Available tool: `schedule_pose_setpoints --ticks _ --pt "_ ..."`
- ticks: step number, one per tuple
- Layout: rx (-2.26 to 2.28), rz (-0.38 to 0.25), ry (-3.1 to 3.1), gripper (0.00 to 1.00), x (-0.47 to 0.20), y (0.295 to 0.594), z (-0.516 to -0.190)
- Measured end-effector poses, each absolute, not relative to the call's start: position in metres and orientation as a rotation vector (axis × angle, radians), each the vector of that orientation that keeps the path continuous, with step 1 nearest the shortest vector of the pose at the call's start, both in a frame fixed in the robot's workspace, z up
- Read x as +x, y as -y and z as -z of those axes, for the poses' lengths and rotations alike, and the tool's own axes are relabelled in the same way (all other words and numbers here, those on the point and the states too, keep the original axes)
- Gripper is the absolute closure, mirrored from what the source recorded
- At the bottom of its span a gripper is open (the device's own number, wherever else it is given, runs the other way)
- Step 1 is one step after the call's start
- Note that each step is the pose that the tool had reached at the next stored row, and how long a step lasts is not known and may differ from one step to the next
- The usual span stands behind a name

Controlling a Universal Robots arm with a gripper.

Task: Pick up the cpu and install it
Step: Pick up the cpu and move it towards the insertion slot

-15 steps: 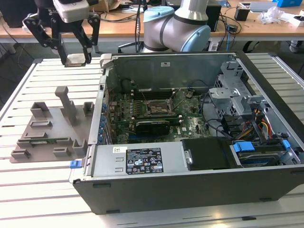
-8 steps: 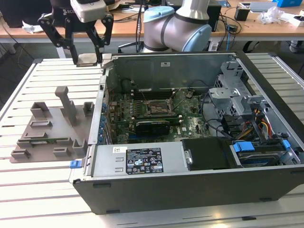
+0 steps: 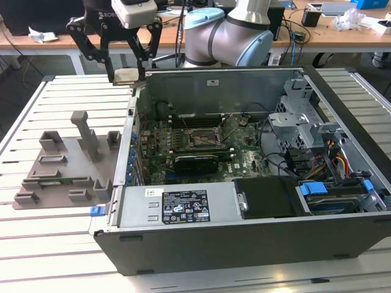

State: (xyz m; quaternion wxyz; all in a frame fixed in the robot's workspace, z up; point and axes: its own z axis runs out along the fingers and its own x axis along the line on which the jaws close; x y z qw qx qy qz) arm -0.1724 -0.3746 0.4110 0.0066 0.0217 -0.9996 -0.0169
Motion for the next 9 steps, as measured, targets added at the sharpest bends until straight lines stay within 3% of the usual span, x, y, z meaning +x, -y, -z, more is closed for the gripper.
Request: schedule_pose_setpoints --ticks 9 --pt "0.068 0.053 3.127 0.45 -0.148 0.375 -0.410"
